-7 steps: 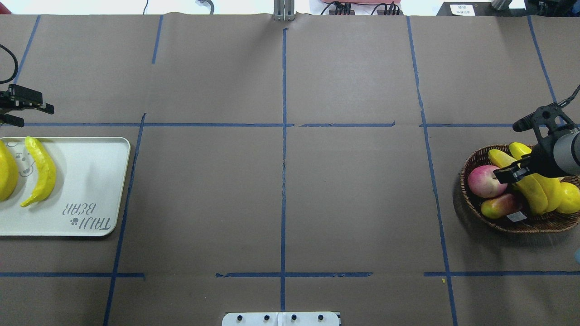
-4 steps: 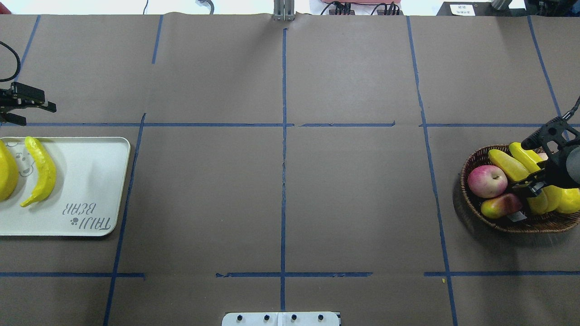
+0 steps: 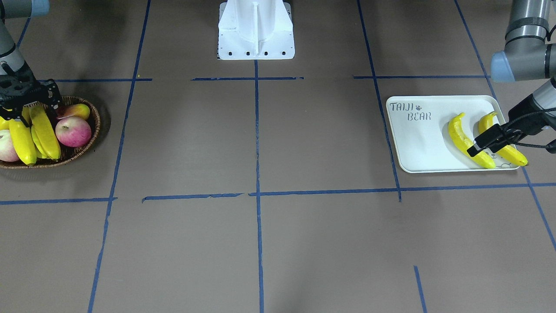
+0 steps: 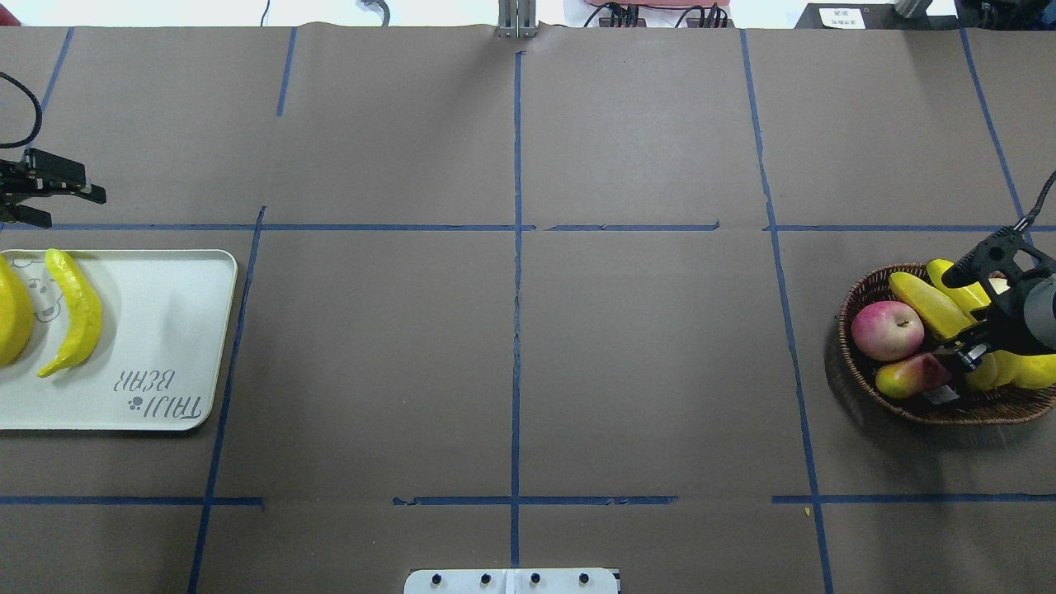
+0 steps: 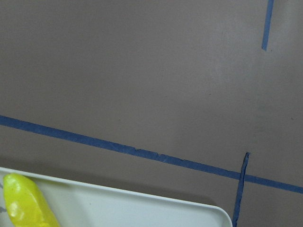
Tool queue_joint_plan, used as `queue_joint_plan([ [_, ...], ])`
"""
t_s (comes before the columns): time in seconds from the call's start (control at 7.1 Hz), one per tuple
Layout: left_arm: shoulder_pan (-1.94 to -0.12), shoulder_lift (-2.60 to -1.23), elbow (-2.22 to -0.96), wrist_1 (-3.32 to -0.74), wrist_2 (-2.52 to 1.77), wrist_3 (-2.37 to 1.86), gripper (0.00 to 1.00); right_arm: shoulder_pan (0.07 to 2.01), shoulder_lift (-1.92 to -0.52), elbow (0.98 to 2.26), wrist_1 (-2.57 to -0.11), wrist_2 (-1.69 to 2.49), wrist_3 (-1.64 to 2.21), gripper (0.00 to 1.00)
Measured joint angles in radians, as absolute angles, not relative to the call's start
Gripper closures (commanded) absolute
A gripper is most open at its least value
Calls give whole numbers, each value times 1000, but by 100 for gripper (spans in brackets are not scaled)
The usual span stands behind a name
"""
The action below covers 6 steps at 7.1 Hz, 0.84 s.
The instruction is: Transfer all bananas from basket to plate
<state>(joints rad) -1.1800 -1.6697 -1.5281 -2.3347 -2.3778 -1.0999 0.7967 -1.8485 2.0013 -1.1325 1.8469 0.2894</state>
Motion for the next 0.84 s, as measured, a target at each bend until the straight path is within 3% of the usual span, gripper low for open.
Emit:
queue_joint_plan([
  [0.42, -1177, -1671, -1528, -2335, -2378, -1100, 0, 773, -1868, 2000, -1133, 1846, 290, 86],
  [0.56, -1177, -1672, -1528, -2335, -2378, -1100, 0, 771, -1870, 2000, -1134, 1846, 289, 97],
  [0.84, -1177, -1672, -1529, -2335, -2378, -1100, 0, 778, -1873, 2017, -1142, 1862, 280, 99],
])
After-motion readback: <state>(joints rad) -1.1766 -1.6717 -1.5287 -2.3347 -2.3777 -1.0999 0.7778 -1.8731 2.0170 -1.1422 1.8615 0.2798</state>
